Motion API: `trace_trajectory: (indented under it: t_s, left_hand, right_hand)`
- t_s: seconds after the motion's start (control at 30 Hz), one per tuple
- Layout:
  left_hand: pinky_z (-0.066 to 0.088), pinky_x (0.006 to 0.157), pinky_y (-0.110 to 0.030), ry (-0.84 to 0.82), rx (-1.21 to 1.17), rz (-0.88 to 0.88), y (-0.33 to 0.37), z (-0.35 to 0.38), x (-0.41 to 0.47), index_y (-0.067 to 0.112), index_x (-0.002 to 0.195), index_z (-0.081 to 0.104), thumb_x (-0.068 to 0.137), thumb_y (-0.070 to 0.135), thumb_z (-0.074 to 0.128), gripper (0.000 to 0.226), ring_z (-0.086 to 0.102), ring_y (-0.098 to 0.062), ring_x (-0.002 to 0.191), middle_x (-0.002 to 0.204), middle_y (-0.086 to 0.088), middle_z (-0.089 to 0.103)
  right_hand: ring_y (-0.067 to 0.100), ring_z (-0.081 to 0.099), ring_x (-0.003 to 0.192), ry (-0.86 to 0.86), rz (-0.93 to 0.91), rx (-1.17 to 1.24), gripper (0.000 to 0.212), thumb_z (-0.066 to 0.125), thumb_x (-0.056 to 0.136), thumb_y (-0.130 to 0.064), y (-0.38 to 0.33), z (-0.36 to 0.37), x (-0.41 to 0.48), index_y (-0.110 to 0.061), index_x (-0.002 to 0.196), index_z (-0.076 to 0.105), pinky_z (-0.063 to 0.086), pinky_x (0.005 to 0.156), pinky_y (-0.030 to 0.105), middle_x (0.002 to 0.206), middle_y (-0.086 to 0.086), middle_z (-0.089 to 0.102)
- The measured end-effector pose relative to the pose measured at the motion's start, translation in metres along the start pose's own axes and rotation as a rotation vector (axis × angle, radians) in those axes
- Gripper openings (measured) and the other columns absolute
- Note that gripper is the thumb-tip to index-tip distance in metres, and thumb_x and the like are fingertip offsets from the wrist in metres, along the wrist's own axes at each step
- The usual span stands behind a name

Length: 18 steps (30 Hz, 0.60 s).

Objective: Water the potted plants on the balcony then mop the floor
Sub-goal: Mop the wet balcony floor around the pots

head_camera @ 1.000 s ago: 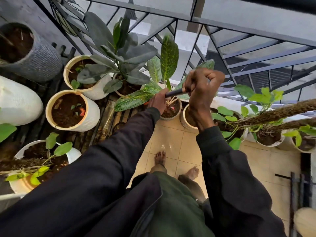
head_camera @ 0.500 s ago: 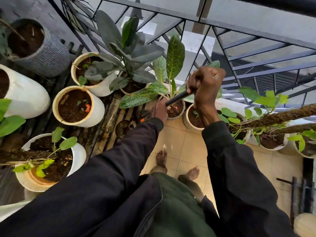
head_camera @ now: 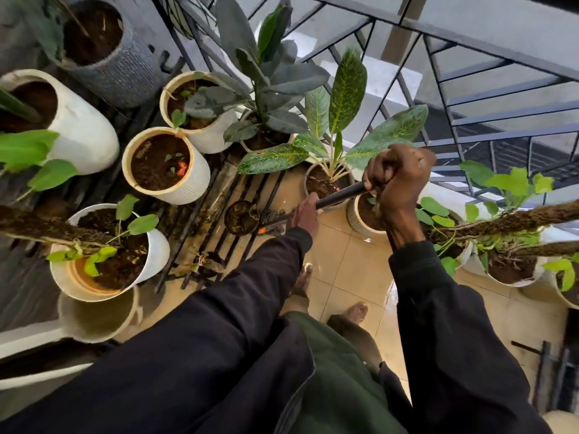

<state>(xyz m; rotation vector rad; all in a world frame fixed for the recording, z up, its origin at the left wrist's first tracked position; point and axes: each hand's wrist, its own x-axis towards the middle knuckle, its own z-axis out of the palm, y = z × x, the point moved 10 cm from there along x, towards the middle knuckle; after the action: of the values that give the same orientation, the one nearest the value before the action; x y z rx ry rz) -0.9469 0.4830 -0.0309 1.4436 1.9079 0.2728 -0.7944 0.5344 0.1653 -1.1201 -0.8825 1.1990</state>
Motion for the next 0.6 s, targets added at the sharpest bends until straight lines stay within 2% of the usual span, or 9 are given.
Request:
trace_trajectory:
  t_s: [0.13,0.33,0.5,0.6]
  left_hand:
    - [0.046,0.099,-0.043,0.016,-0.015,-0.044,-0.031,0.019,-0.032,0.011,0.139,0.051,0.102,0.005,0.055,0.038,0.059,-0.035,0.125,0.131,-0.014,0.064]
    - [0.045,0.104,-0.039,0.109,-0.053,-0.153,-0.087,0.041,-0.099,0.007,0.147,0.048,0.102,0.005,0.056,0.046,0.056,-0.034,0.131,0.140,-0.016,0.061]
    - [0.038,0.112,-0.039,0.145,-0.082,-0.206,-0.105,0.055,-0.141,0.002,0.150,0.044,0.101,-0.001,0.055,0.050,0.050,-0.035,0.137,0.146,-0.020,0.056]
    - [0.038,0.110,-0.041,0.179,-0.101,-0.222,-0.106,0.057,-0.158,0.000,0.148,0.045,0.102,-0.003,0.052,0.047,0.050,-0.036,0.136,0.144,-0.022,0.055]
  right_hand:
    - [0.015,0.024,0.033,-0.067,0.082,0.065,0.045,0.049,0.080,-0.003,0.018,0.000,-0.019,-0.024,0.041,0.042,0.026,0.044,0.030,0.038,-0.003,0.027]
    - [0.014,0.023,0.035,-0.247,0.208,0.081,0.048,0.044,0.084,-0.001,0.054,0.008,-0.075,-0.024,0.041,0.043,0.028,0.049,0.031,0.038,-0.002,0.027]
    - [0.015,0.027,0.037,-0.331,0.198,0.101,0.046,0.043,0.086,0.005,0.058,-0.002,-0.121,-0.017,0.046,0.043,0.031,0.049,0.031,0.041,-0.002,0.032]
    - [0.016,0.030,0.038,-0.366,0.159,0.092,0.042,0.044,0.086,0.006,0.046,-0.006,-0.141,-0.016,0.050,0.045,0.032,0.048,0.030,0.042,-0.004,0.034]
